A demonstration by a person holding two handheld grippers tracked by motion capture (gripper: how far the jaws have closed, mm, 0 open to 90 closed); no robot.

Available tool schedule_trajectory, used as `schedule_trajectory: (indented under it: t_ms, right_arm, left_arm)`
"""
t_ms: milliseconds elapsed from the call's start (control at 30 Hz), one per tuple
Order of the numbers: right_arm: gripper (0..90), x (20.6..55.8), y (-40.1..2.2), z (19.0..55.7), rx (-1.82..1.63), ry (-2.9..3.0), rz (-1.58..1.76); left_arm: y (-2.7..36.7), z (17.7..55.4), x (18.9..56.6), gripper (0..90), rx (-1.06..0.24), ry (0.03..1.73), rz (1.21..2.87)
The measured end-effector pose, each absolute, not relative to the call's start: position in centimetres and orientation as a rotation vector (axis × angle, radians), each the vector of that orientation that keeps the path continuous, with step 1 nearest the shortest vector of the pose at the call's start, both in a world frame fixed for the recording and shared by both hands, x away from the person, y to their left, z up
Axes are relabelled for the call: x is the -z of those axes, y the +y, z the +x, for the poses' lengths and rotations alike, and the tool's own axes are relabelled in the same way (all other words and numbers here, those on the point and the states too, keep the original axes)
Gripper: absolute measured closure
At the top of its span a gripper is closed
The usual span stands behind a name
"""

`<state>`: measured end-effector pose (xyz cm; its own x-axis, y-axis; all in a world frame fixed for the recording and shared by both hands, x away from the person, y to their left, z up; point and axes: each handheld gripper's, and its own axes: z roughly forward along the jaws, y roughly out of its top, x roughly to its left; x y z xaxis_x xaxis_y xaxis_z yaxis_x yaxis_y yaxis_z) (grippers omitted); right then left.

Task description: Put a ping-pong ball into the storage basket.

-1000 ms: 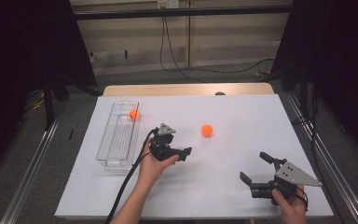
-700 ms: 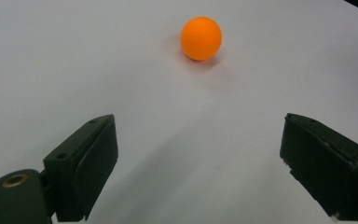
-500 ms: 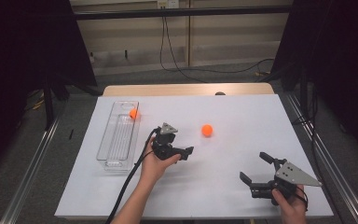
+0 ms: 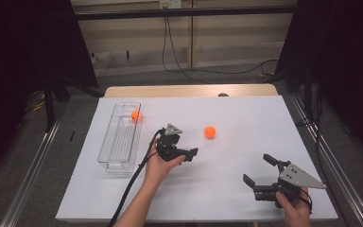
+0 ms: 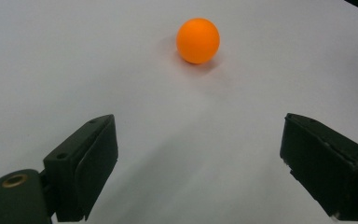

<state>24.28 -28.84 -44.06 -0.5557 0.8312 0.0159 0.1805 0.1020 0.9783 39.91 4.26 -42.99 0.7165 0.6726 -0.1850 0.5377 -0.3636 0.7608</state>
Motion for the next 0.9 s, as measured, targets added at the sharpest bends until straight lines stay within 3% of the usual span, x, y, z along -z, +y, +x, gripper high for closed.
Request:
schedule_trajectory:
  t_ms: [900]
  right_arm:
    - [0.9, 44.03, -28.77, 24.24, -1.490, 1.822, 0.984]
  left_arm:
    - [3.47, 40.57, 43.16, 11.3, -0.208, 0.913, 2.050]
